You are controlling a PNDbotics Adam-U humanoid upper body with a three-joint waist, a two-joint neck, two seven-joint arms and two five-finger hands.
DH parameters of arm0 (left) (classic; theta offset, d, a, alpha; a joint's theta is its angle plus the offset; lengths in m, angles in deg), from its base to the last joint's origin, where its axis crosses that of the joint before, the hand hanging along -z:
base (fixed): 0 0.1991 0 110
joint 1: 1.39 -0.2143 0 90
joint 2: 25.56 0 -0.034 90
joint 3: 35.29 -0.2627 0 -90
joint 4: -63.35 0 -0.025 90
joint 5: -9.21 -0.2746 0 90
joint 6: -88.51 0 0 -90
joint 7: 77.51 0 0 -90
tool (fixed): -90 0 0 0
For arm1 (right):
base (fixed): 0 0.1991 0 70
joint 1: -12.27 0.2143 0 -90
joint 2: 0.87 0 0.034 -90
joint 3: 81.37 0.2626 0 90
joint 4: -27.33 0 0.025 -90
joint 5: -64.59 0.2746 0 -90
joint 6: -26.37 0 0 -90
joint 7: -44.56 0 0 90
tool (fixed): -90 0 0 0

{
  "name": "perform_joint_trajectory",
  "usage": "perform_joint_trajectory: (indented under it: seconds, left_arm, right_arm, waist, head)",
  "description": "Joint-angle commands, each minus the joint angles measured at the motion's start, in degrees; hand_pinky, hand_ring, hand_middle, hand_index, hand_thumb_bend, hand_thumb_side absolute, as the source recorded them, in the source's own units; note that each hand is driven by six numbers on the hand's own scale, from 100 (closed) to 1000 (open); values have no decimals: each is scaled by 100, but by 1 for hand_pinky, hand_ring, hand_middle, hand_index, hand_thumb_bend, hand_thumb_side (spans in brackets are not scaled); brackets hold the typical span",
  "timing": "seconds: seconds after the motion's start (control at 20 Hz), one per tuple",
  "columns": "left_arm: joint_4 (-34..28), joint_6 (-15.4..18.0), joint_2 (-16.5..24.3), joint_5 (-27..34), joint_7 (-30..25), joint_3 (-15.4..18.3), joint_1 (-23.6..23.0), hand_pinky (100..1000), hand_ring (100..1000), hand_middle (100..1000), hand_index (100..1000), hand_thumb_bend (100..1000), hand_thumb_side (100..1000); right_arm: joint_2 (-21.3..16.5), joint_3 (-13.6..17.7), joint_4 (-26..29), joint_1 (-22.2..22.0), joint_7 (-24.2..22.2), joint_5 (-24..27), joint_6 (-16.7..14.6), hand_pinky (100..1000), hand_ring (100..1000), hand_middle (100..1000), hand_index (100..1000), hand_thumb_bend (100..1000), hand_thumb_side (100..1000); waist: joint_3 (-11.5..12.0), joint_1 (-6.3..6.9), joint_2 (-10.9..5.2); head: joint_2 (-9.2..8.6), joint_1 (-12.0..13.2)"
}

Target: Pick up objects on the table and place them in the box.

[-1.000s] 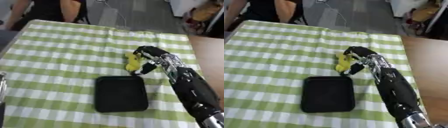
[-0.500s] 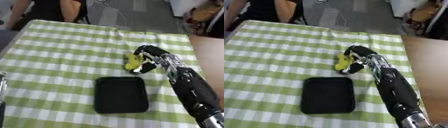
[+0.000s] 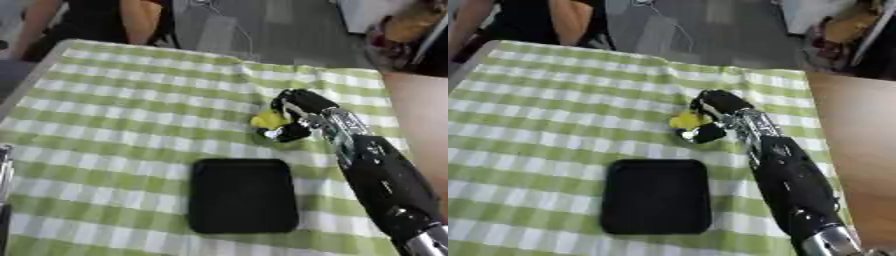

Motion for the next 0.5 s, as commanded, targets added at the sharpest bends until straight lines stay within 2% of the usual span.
perform_joint_trajectory:
  seconds: [0.05,0.1,0.5]
  left_arm:
    - [-124,2,89,30,-20,-1,78,507,590,757,876,330,835]
    - [-124,2,89,31,-20,-1,78,507,590,757,876,330,835]
    - [-118,3,90,31,-29,-7,74,507,591,758,876,329,835]
  right_arm:
    - [-86,4,112,51,167,27,-16,100,193,338,442,130,648]
    - [-87,4,102,48,204,49,-18,100,172,313,421,100,655]
    - [-93,-13,82,45,366,139,-41,100,164,304,417,100,670]
  waist:
    - [0,31,-78]
    - [0,31,-79]
    - [-4,30,-80]
  head:
    - [-36,-24]
    - [-36,-22]
    - [-38,-18]
